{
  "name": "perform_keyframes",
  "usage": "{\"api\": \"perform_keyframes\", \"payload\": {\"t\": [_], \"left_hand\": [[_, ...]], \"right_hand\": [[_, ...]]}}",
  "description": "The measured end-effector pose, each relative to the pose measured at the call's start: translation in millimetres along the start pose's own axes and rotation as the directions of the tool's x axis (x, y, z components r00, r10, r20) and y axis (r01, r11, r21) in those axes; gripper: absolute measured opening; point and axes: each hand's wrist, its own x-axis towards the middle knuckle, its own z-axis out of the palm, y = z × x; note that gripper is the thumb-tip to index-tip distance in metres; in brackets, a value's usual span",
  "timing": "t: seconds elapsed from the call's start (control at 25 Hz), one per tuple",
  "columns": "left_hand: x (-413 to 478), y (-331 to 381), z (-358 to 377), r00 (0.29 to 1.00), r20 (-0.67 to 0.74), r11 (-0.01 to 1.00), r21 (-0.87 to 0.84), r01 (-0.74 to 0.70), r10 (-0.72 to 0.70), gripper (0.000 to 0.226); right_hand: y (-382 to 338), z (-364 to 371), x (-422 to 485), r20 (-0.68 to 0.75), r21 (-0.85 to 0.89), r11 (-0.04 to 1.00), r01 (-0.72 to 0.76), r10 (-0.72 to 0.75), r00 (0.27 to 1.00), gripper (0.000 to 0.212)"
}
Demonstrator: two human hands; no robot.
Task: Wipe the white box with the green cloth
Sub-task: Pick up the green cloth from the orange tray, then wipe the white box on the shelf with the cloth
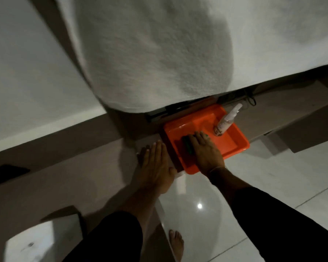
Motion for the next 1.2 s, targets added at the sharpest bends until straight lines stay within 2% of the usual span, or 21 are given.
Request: {"api": "perform_keyframes", "payload": {"t": [0.12,0.28,0.44,0.56,0.64,0.72,0.76,0.88,0.92,1.0,1.04,1.12,1.16,1.2], "left_hand": [[-45,-17,-45,1.000,-0.002,0.995,-0.099,0.008,-0.008,0.095],[-119,-70,-98,0.997,-0.071,0.973,-0.228,-0.041,0.025,0.094],[-203,-146,-120,0.981,-0.194,0.956,-0.291,-0.040,-0.019,0.093],[-268,-209,-111,0.957,-0.265,0.869,-0.495,-0.031,-0.117,0.102],[-300,-244,-92,0.959,-0.197,0.796,-0.603,0.046,-0.205,0.113],[-322,-264,-69,0.982,-0.061,0.712,-0.697,0.086,-0.178,0.124],[-327,-269,-59,0.990,-0.043,0.693,-0.718,0.063,-0.135,0.133],[-324,-278,-36,0.997,-0.009,0.699,-0.714,0.044,-0.072,0.152],[-318,-280,-31,0.998,-0.004,0.689,-0.724,0.044,-0.067,0.154],[-310,-278,-27,0.999,-0.019,0.622,-0.783,0.004,-0.030,0.144],[-308,-276,-24,0.998,-0.025,0.591,-0.807,0.010,-0.050,0.139],[-304,-272,-14,0.976,-0.063,0.512,-0.857,0.054,-0.207,0.141],[-303,-271,-8,0.963,-0.087,0.508,-0.859,0.057,-0.255,0.140],[-301,-273,1,0.963,-0.127,0.543,-0.839,0.023,-0.236,0.135]], "right_hand": [[-29,-34,-32,-0.124,0.124,0.992,-0.003,0.018,0.992,0.046],[-93,-59,-79,-0.123,0.143,0.989,0.024,-0.006,0.992,0.075],[-176,-72,-128,-0.167,0.271,0.962,0.036,0.010,0.986,0.072],[-240,-68,-161,-0.197,0.431,0.902,0.023,0.069,0.978,0.075],[-275,-63,-177,-0.202,0.475,0.880,0.018,0.089,0.975,0.078],[-304,-59,-191,-0.198,0.492,0.870,0.015,0.095,0.976,0.078],[-317,-59,-197,-0.200,0.502,0.865,0.023,0.090,0.976,0.078],[-355,-57,-203,-0.191,0.492,0.869,0.057,0.044,0.981,0.078],[-365,-55,-203,-0.180,0.488,0.870,0.065,0.028,0.983,0.078],[-383,-48,-200,-0.156,0.478,0.873,0.093,-0.020,0.988,0.074],[-391,-45,-198,-0.143,0.473,0.873,0.115,-0.053,0.988,0.068],[-405,-40,-194,-0.098,0.423,0.896,0.133,-0.101,0.990,0.060],[-411,-38,-192,-0.068,0.370,0.919,0.134,-0.117,0.991,0.061],[-417,-35,-190,-0.040,0.304,0.942,0.142,-0.136,0.990,0.063]]}}
